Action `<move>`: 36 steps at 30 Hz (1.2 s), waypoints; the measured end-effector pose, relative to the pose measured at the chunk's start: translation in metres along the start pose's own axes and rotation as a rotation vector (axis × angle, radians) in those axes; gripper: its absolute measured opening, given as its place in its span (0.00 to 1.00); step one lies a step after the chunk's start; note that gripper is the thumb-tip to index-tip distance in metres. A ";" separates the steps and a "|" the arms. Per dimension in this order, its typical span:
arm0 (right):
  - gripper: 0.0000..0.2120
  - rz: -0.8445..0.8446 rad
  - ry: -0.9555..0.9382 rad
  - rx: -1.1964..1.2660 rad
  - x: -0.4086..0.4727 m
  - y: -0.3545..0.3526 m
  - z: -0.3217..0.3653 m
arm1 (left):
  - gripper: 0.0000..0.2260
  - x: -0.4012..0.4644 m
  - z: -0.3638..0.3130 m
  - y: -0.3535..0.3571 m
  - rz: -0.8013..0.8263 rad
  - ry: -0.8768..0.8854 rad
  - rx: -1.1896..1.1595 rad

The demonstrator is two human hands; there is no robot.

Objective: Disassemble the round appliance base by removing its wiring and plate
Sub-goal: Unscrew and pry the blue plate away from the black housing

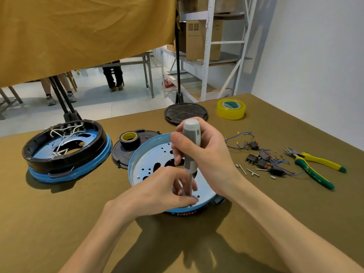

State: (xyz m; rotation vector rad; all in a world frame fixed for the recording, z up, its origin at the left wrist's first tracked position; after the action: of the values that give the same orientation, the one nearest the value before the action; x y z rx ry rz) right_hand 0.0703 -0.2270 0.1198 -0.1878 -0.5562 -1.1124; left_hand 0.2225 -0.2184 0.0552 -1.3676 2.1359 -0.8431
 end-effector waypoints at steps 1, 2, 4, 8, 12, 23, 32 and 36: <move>0.13 -0.004 -0.004 0.002 0.000 -0.001 -0.001 | 0.08 0.000 0.000 -0.002 0.045 0.008 0.009; 0.12 -0.006 -0.004 0.007 0.000 -0.002 -0.001 | 0.07 -0.001 0.000 -0.003 0.079 0.004 0.017; 0.11 -0.006 0.002 0.020 -0.001 -0.005 -0.003 | 0.06 0.000 0.000 -0.004 0.110 -0.020 0.028; 0.13 0.030 0.051 0.041 -0.003 -0.005 -0.007 | 0.06 0.002 -0.002 -0.001 0.087 -0.046 0.095; 0.15 0.055 0.075 0.045 -0.002 -0.003 -0.008 | 0.11 0.003 -0.003 0.001 -0.011 -0.056 0.120; 0.09 -0.230 -0.044 -0.491 0.009 -0.060 0.015 | 0.12 -0.009 -0.011 -0.008 0.126 -0.073 0.217; 0.10 -0.117 0.399 -1.363 -0.055 -0.125 -0.049 | 0.08 -0.014 -0.021 -0.005 0.001 -0.025 0.216; 0.18 0.066 0.538 -1.564 -0.067 -0.125 -0.056 | 0.10 -0.017 -0.025 -0.007 -0.073 -0.016 0.198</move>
State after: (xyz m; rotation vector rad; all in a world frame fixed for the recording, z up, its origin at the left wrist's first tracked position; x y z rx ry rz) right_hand -0.0438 -0.2527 0.0216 -1.1892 0.8992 -1.2477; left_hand 0.2168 -0.1988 0.0783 -1.3511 1.9420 -1.0384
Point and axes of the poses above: each hand's wrist, its own x-axis towards the middle knuckle, its own y-axis out of the palm, z = x × y, the point moved 1 cm from there along x, towards the middle knuckle, and after that the axes turned 8 degrees about -y, right-handed, at the moved point
